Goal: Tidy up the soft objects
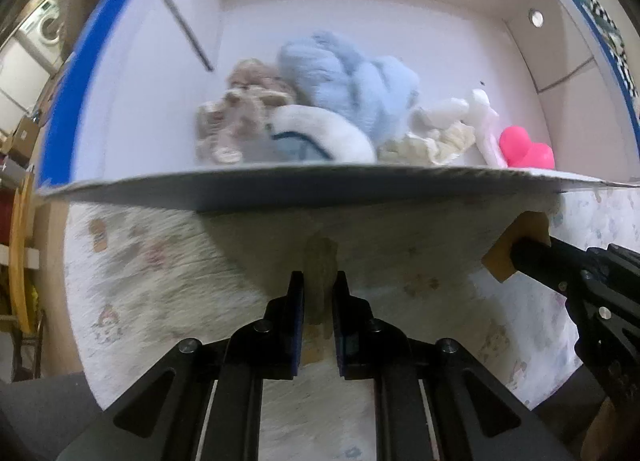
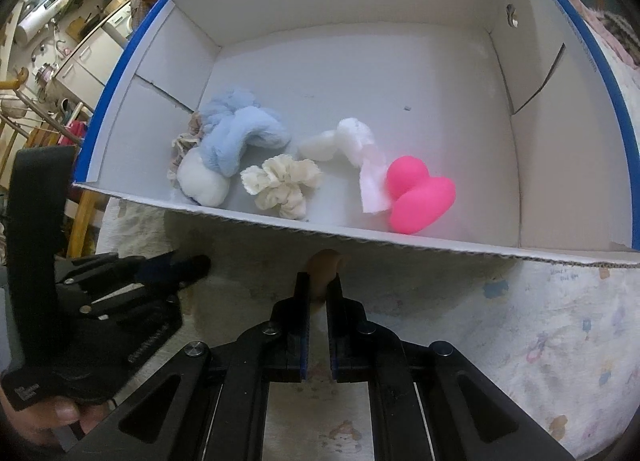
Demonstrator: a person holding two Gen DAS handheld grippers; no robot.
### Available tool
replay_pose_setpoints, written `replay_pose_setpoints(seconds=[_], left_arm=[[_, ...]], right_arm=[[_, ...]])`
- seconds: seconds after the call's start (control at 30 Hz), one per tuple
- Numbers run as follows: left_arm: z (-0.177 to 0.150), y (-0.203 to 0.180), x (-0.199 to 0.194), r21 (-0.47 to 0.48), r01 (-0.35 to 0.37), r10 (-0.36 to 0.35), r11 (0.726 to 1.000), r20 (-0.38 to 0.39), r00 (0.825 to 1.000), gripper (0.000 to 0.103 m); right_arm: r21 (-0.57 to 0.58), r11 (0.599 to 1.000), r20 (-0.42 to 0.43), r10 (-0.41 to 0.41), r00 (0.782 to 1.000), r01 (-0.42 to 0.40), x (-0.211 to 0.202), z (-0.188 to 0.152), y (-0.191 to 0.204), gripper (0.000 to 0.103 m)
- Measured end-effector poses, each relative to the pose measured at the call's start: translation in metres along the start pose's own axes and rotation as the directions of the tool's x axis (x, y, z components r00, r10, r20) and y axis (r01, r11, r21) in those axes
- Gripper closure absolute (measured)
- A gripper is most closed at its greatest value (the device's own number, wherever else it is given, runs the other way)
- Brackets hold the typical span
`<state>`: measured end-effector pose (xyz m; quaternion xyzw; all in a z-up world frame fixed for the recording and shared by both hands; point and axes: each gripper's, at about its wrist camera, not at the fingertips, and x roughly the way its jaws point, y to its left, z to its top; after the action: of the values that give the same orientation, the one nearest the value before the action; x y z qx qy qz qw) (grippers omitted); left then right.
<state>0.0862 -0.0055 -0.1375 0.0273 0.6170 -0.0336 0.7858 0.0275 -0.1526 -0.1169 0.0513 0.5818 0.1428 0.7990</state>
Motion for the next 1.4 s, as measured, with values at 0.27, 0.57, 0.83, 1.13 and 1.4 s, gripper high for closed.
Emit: replay_pose_setpoints(seconds=[0.27, 0.57, 0.83, 1.13, 1.4], left_arm=[[-0.02, 0.042, -0.035, -0.062, 0.011, -0.006, 0.998, 0.069, 0.998, 0.091], [-0.044, 0.044, -0.089, -0.076, 0.023, -0.006, 0.997, 0.217, 0.976, 0.091], [-0.048, 0.019, -0.127, -0.1, 0.034, 0.0, 0.994, 0.327, 0.945, 0.091], [-0.023, 0.028, -0.165, -0.121, 0.055, -0.003, 0.991, 0.395, 0.919, 0.091], [0.01, 0.022, -0.179, -0.103, 0.053, -0.003, 0.993, 0.434, 0.901, 0.091]], right_arm=[[-0.029, 1.0, 0.001, 0.0, 1.0, 0.0, -0.007, -0.009, 0.016, 0.094], [-0.079, 0.994, 0.094, 0.084, 0.992, -0.077, -0.037, -0.018, 0.029, 0.094], [-0.141, 0.98, 0.242, 0.173, 0.955, -0.142, -0.085, -0.022, 0.035, 0.094], [-0.094, 0.986, 0.373, 0.166, 0.913, -0.141, -0.127, -0.006, 0.021, 0.094], [-0.069, 0.992, 0.426, 0.122, 0.897, -0.102, -0.147, 0.023, 0.001, 0.094]])
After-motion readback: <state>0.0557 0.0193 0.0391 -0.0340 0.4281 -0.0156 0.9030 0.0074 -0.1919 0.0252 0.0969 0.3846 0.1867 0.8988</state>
